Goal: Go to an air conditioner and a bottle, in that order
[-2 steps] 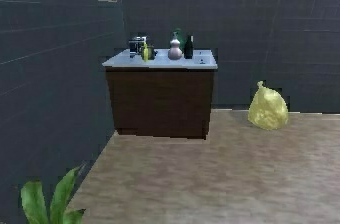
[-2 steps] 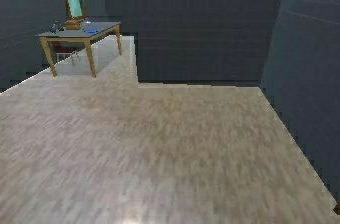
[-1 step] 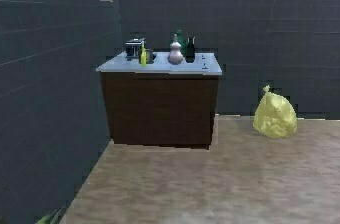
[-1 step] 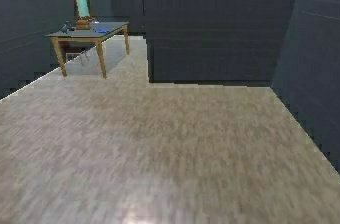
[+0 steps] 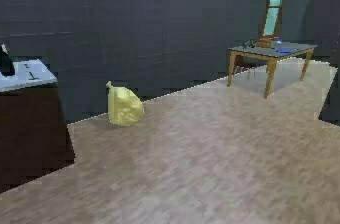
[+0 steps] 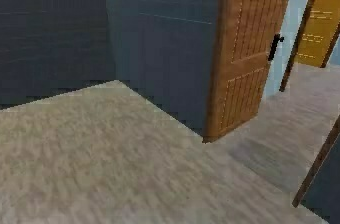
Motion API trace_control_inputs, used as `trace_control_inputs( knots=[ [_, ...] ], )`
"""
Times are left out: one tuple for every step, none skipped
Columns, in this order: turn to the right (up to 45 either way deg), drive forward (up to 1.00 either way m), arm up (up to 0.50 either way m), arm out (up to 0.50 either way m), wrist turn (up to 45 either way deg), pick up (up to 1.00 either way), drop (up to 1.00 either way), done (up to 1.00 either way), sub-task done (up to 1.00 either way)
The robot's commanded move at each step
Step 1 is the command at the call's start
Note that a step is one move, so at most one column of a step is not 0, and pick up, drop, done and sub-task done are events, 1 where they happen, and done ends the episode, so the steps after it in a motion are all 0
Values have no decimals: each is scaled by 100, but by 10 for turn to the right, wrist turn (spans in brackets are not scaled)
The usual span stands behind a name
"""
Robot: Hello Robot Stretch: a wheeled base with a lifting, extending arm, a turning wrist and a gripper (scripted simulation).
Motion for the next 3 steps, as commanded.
trace_control_inputs(
  knots=[
    [450,0,0,0,0,0,0,0,0],
    [60,0,0,0,0,0,0,0,0],
    [0,35,0,0,0,0,0,0,0]
  ],
)
